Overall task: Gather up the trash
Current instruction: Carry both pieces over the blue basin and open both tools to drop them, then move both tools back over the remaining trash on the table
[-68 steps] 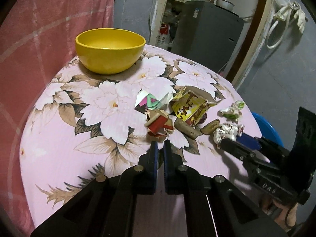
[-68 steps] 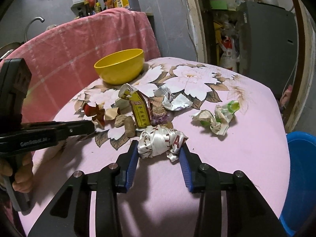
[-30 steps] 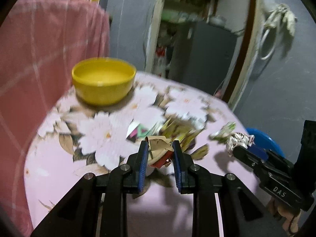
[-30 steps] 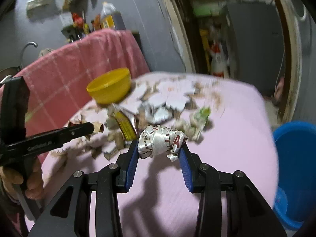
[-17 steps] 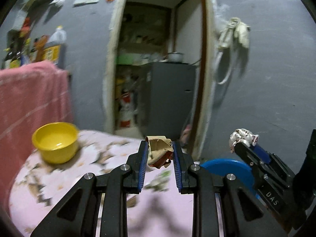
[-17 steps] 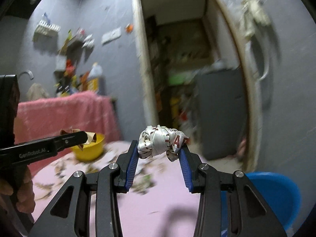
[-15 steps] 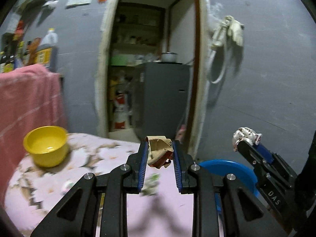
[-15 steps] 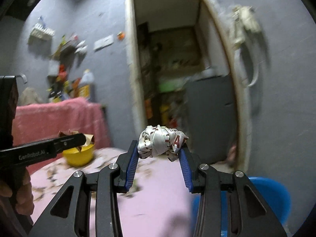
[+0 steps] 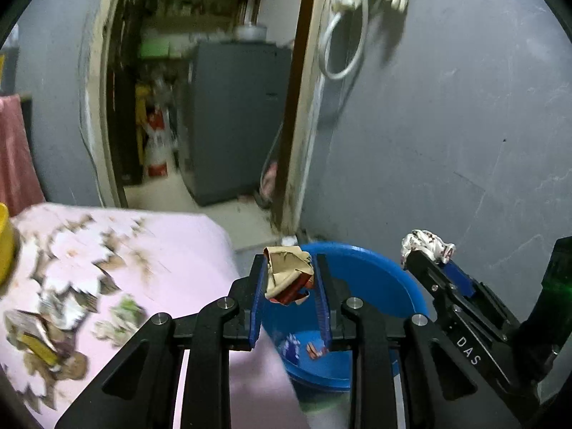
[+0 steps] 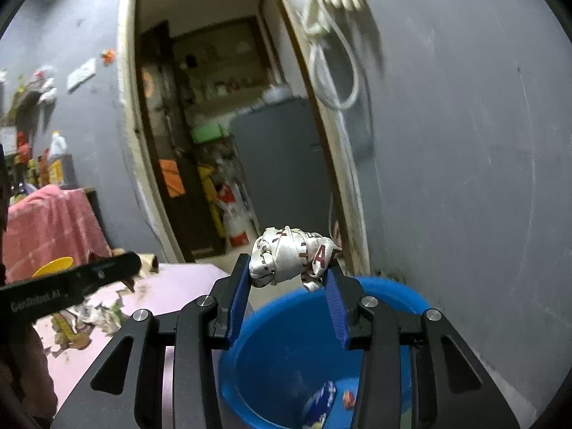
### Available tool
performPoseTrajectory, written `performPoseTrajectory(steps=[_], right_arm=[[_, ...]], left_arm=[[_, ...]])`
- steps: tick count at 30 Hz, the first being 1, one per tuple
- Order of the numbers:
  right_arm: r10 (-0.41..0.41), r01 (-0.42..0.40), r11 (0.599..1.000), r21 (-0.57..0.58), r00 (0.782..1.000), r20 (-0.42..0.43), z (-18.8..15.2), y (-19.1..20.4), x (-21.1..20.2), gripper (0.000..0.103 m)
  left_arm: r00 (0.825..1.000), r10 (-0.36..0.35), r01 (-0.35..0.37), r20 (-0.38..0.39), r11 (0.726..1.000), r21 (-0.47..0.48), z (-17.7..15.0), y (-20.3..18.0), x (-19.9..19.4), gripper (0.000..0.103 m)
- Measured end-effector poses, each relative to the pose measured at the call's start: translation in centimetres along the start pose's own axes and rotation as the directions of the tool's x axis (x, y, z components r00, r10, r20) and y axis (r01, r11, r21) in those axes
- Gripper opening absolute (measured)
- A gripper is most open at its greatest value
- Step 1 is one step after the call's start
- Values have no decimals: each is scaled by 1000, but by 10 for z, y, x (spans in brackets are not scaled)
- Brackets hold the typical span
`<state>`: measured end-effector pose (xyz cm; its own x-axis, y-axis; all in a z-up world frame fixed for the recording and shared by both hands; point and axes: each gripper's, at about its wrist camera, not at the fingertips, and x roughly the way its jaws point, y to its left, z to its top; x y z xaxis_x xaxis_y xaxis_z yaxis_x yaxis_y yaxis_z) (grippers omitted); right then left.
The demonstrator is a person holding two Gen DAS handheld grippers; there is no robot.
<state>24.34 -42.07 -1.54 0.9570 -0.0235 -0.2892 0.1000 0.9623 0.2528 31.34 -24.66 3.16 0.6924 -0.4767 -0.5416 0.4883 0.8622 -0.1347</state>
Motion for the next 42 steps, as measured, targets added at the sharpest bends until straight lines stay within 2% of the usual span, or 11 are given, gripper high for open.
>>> performPoseTrajectory(steps=[6,7,8,9,12,21,28,32,35,38,42], right_arm=[[-20,25,999,38,992,-123,-8,-12,17,43],[-24,31,998,48,990,-140,-9,-14,19,45],[-25,34,998,57,988,-153,-10,-15,21,46],[-28,39,997,65,986,-163,-10,-17,23,46],[-32,46,996,79,985,-171,-10,-20,22,48],[-34,48,995,88,987,-159,-6,-24,24,51],[-7,15,997,76,995,-103,0,-16,19,55],[30,-28,998,50,999,-40,3,-2,11,71],[77,-77,997,19,997,22,5,13,3,77],[121,-121,993,-11,990,75,6,27,-5,83],[185,-179,982,-59,972,141,6,50,-15,95]], left_arm=[[993,-34,31,-113,999,-24,-8,-6,33,24],[991,-31,28,-128,999,-24,-10,-7,38,31],[989,-28,25,-143,999,-25,-11,-8,42,43],[988,-29,24,-152,999,-34,-13,-8,44,47],[989,-42,34,-145,998,-62,-18,-7,46,47],[993,1,-8,-121,998,-61,-19,2,33,48],[996,47,-54,-81,995,-86,-13,13,10,54],[995,103,-104,-16,989,-105,-10,25,-16,64],[984,170,-163,47,979,-126,-12,34,-41,77],[964,238,-219,121,964,-153,-18,47,-67,86],[912,359,-326,199,928,-181,-27,64,-103,92]])
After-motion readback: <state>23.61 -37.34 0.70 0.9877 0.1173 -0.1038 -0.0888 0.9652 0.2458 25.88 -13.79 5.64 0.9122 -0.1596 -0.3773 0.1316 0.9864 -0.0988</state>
